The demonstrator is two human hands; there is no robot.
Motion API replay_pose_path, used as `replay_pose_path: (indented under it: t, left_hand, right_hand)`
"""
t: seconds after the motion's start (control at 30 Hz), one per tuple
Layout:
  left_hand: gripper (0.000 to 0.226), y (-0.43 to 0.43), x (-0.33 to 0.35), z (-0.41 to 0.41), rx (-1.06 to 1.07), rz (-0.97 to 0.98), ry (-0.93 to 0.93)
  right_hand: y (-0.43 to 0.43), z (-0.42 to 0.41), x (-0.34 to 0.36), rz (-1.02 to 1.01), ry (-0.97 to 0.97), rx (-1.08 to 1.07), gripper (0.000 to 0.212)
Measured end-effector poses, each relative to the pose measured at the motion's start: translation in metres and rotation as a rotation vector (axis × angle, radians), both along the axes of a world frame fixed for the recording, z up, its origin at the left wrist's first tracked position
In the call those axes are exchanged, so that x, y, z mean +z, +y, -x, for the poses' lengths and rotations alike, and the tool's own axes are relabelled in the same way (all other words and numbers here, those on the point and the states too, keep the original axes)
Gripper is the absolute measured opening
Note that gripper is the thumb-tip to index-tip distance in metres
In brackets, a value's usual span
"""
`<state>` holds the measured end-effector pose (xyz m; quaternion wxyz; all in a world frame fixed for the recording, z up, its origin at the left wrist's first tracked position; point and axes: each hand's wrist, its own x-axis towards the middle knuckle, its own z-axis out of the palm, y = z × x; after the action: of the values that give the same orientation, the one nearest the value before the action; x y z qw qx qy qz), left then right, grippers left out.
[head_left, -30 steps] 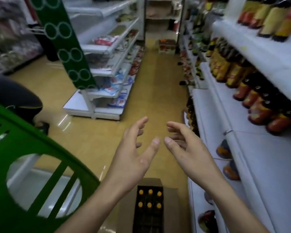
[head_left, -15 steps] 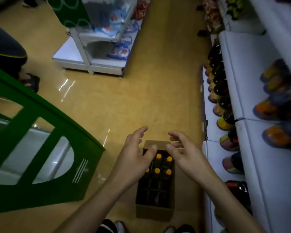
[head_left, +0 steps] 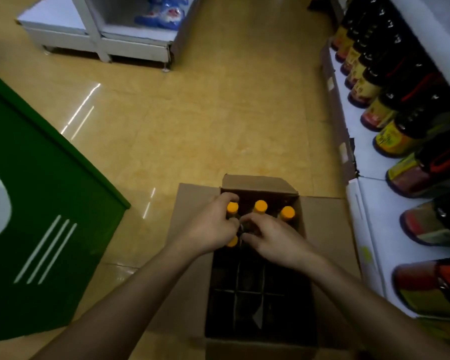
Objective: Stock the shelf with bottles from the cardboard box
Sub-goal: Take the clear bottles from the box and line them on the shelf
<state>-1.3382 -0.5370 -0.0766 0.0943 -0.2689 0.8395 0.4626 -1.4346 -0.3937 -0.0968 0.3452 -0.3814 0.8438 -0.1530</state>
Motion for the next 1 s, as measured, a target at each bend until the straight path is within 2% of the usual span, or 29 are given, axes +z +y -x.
replay_pose_path:
  t: [0.13,0.3,0.47,0.63,0.8,0.87,1.0]
  left_hand:
    - [0.046,-0.003,-0.042,0.012,-0.055,0.075,-0.019]
    - [0.032,-0.015,-0.062,0.022,-0.117,0.13,-0.026]
    - [0.035,-0.01,-0.061,0.02,-0.129,0.134,-0.008]
    - [0.04,-0.005,-0.06,0.01,-0.191,0.117,0.001]
    - [0.046,-0.01,-0.063,-0.005,-0.172,0.033,0.04]
    - [0.049,-0.012,-0.063,-0.007,-0.153,-0.012,0.066]
    - [0.053,-0.011,-0.058,-0.01,-0.183,-0.017,0.084]
  right_hand:
    - [-0.018,0.002,-0.037,-0.097,0.128,0.18,0.043]
    - [-0.036,-0.003,-0.06,-0.278,0.269,0.404,0.032]
    - [-0.04,-0.008,-0.068,-0.191,0.285,0.319,0.029]
    - [-0.029,-0.001,-0.074,-0.061,0.268,0.251,0.015]
    - [-0.023,0.002,-0.072,0.057,0.197,0.172,0.006]
    - [-0.022,0.002,-0.064,0.121,0.144,0.124,0.012]
    - [-0.018,0.005,-0.044,0.253,0.045,0.048,0.01]
